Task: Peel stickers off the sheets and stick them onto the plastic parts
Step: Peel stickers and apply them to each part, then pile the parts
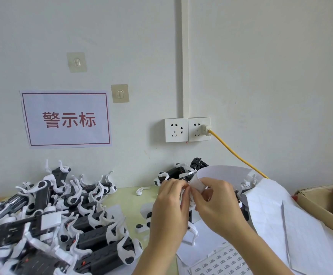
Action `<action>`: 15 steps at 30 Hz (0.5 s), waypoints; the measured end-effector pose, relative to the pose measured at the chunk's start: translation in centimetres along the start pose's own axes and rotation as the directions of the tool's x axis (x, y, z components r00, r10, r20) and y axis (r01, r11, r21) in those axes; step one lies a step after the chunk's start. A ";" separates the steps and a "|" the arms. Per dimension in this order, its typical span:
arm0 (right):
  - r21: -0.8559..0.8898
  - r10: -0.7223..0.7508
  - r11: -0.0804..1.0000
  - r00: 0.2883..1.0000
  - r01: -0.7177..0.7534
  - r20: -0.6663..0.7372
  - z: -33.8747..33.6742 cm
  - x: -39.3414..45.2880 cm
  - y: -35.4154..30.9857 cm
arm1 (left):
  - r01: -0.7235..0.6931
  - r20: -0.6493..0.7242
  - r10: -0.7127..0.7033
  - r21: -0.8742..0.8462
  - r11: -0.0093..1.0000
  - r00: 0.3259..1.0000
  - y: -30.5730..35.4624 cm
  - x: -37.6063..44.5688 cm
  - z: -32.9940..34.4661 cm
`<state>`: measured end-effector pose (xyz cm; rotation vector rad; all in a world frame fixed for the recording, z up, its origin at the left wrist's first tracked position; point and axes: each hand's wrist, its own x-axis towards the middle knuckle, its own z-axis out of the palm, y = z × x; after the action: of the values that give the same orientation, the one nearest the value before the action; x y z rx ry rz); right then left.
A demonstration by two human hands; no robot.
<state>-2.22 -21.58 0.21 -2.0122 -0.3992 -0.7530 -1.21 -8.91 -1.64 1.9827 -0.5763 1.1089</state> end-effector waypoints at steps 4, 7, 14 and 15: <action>0.009 0.007 1.000 1.000 -0.007 0.006 -0.1 0.0 -0.1 | -0.007 0.010 0.007 0.005 1.000 1.000 0.2 0.0 -0.2; 0.010 0.012 1.000 1.000 -0.012 0.010 -0.2 -0.1 -0.1 | -0.003 0.013 0.003 0.000 1.000 1.000 0.3 0.0 -0.2; 0.036 0.049 0.998 0.999 -0.049 0.016 -0.1 -0.1 0.0 | 0.007 -0.003 -0.007 -0.016 1.000 1.000 0.2 0.0 -0.1; 0.056 0.066 0.996 0.998 -0.066 0.006 -0.2 0.0 0.1 | -0.006 0.002 0.006 -0.019 1.000 1.000 0.2 0.0 -0.1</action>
<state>-2.26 -21.75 0.22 -1.9650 -0.3503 -0.6898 -1.45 -8.95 -1.52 1.9670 -0.5919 1.1012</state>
